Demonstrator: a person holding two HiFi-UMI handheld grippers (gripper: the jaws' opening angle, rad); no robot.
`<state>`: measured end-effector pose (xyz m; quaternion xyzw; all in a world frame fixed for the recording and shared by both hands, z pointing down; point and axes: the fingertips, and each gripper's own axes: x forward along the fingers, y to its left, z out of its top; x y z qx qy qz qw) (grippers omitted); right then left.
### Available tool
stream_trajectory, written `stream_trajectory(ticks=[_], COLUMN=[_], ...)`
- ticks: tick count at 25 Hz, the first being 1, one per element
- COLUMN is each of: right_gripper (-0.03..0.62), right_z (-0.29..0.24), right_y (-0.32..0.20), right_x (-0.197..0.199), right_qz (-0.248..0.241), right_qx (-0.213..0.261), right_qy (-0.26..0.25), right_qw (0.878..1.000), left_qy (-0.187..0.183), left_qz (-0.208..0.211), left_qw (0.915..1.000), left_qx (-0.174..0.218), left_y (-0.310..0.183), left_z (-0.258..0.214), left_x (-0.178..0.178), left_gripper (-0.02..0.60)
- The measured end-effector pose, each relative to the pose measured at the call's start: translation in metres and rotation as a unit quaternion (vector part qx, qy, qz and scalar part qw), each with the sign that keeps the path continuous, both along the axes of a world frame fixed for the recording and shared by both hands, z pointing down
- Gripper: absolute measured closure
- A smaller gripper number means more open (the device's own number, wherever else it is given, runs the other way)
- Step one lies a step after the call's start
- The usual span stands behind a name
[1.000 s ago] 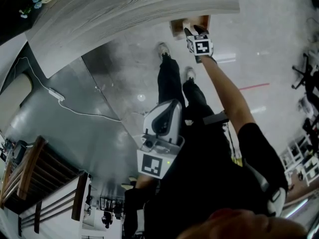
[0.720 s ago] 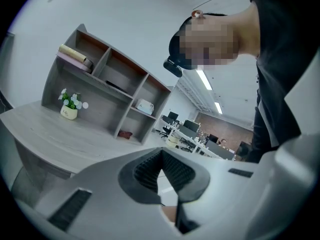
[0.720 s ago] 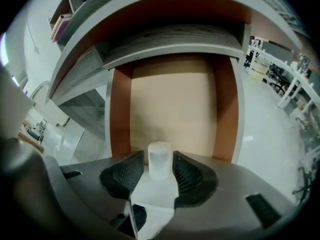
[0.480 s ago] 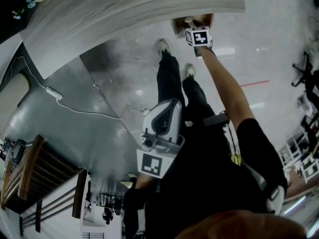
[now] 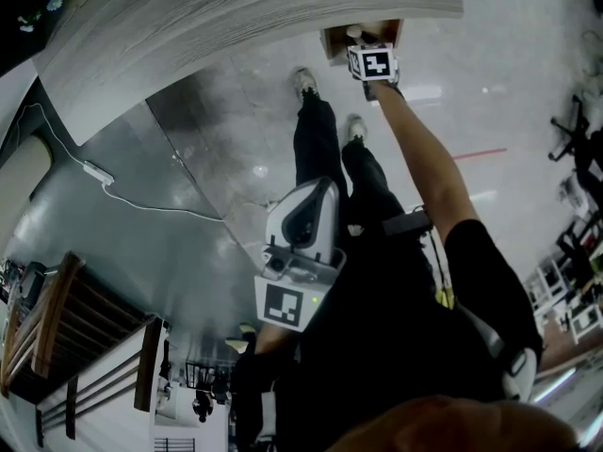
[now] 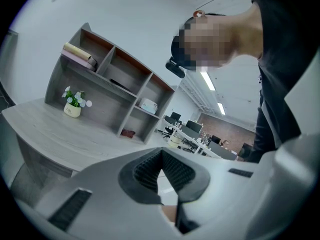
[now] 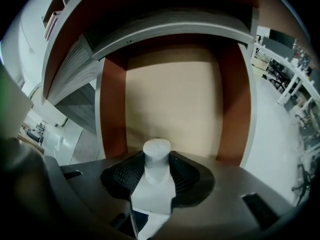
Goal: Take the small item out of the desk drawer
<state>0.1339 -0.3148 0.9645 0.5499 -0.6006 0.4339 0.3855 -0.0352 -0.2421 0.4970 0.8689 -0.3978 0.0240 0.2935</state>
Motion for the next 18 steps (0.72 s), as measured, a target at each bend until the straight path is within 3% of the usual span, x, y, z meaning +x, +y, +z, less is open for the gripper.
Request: stream_trajectory(ticks=[18], right_gripper=[0.441], right_z=[-0.098], right_y=[0.008], right_x=[0.011], right_qz=[0.008], right_qx=[0.074], right_qy=[-0.011], right_qw=[0.997], left_qy=[0.011], left_qz=[0.014], left_qw=[0.9983], left_qx=[0.056], left_y=[0.043], left_z=[-0.059], left_x=[0.025], left_gripper=[0.584])
